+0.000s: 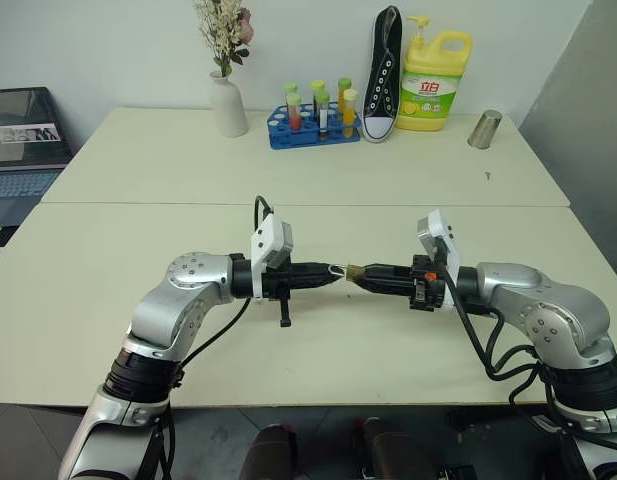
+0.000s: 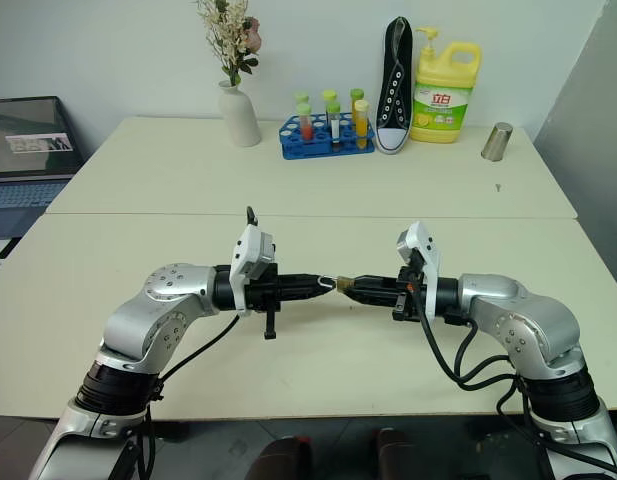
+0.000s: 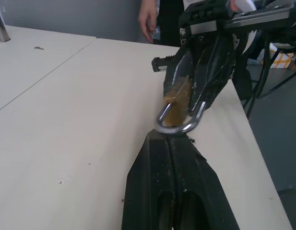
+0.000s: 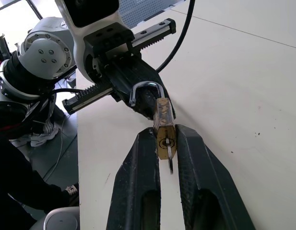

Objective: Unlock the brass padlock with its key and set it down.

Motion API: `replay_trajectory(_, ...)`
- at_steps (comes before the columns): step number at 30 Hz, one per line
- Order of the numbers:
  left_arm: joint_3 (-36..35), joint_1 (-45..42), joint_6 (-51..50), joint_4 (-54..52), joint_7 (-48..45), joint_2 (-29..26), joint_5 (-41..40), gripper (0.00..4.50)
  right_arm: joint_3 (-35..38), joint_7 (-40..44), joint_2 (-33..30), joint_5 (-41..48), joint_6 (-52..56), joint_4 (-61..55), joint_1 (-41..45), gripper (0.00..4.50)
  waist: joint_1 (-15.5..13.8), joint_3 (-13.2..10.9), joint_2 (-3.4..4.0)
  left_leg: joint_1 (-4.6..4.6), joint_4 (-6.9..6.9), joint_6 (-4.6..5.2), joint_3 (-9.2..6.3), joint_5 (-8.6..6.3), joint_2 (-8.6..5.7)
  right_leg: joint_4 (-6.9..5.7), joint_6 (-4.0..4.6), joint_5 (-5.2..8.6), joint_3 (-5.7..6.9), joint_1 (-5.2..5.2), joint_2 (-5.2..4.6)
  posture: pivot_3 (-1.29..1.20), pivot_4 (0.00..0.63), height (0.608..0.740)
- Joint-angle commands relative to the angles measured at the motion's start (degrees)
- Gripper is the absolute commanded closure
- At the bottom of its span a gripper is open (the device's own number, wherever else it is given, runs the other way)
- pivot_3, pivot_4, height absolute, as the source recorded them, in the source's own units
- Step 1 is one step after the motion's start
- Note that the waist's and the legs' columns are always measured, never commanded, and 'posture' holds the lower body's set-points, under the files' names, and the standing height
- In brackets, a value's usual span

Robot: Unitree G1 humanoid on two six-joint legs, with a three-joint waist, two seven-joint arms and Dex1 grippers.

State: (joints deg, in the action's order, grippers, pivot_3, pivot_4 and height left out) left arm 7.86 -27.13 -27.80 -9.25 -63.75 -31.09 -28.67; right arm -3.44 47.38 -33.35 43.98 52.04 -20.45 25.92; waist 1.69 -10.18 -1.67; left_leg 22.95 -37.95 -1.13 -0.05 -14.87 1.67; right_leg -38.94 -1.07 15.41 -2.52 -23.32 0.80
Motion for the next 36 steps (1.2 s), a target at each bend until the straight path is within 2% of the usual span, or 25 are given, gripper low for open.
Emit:
replay_trajectory(1,-1.5,0.07,-2.04,-3.41,-0.53,-0.44,-3.1,4.5,0.94,0.53,-0.17,0.59,-0.86,-1.6,0.44,4.36,0.01,0.0,0.0,0.0,0.0,0.0,0.0,0.0,0.0,0.0,0.0,0.0,0.0,0.0,0.0,0.0,0.15,0.74)
replay_trajectory(12,-3.93,-0.87,-8.2,-5.43,1.73,0.02,-8.29,4.5,0.45,0.76,-0.16,0.31,-1.06,-1.58,0.34,4.36,0.01,0.0,0.0,0.0,0.0,0.0,0.0,0.0,0.0,0.0,0.0,0.0,-0.01,0.0,0.0,0.0,0.15,0.74)
replay_trajectory(36,-4.18,-1.16,-8.59,-6.11,2.42,-1.07,-8.81,4.5,0.26,0.58,0.01,0.21,-1.07,-1.56,0.31,4.36,0.0,0.0,0.0,0.0,0.0,0.0,0.0,0.0,0.0,0.0,0.0,0.0,0.0,0.0,0.0,0.0,0.15,0.74)
